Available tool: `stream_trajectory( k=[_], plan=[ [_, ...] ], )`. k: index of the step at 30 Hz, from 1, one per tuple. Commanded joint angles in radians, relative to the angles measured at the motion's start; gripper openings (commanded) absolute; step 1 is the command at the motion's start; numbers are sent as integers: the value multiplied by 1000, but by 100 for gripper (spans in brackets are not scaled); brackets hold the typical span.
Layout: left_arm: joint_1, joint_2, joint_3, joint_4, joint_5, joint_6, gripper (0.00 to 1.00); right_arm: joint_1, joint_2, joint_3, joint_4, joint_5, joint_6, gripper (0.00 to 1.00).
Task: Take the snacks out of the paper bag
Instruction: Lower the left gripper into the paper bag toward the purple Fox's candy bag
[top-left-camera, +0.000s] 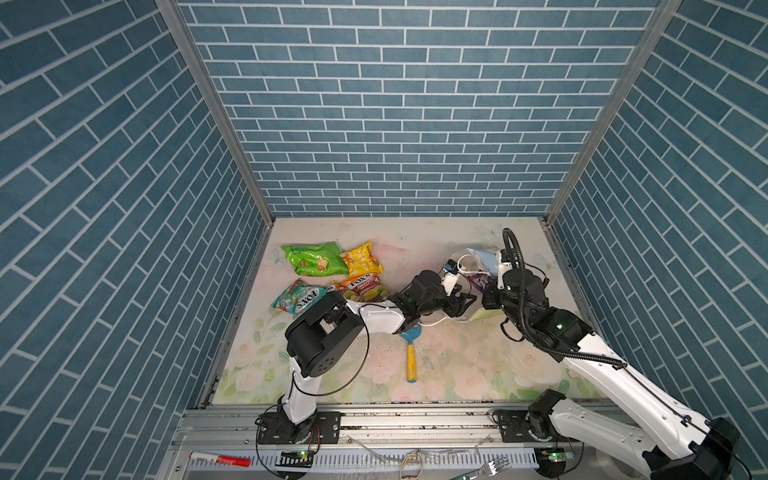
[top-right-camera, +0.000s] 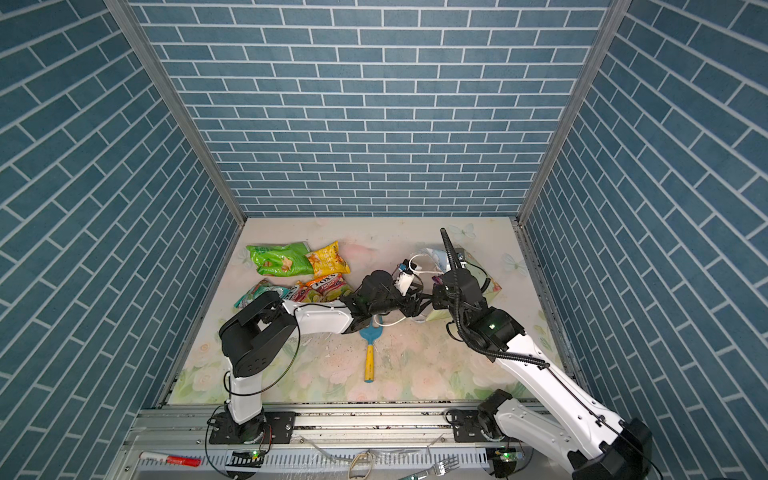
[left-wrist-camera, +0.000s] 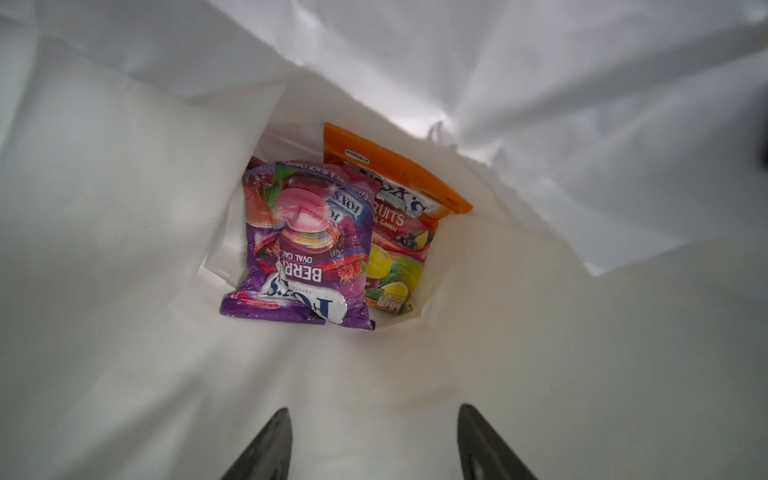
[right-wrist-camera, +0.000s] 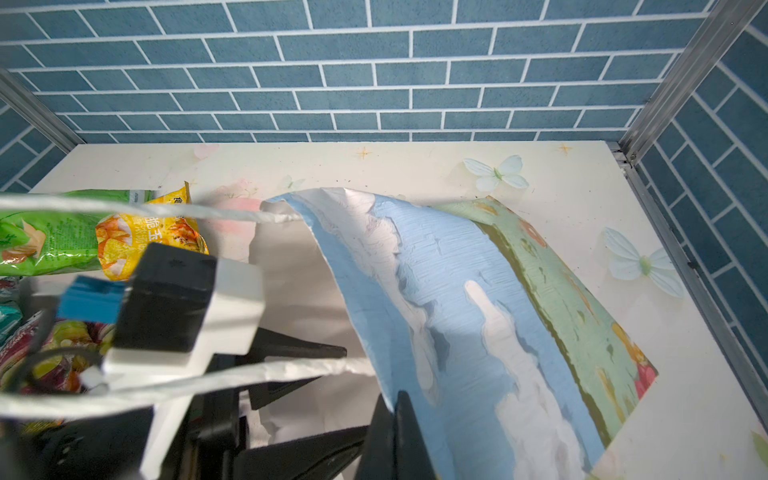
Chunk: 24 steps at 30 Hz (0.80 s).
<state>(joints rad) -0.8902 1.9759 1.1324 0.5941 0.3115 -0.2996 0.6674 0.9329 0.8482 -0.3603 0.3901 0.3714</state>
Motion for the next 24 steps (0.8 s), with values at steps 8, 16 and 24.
stream_trajectory(
  k=[8, 16, 24],
  plan=[
    [-6, 115, 131, -84, -34, 19, 76, 2, -66, -47, 38, -68, 26, 0],
    [-44, 183, 170, -59, -87, 38, 89, 3, -83, -40, -2, -165, -62, 0],
    [-47, 285, 253, -38, -140, -40, 100, 2, -58, -44, 15, -291, -62, 0]
  ],
)
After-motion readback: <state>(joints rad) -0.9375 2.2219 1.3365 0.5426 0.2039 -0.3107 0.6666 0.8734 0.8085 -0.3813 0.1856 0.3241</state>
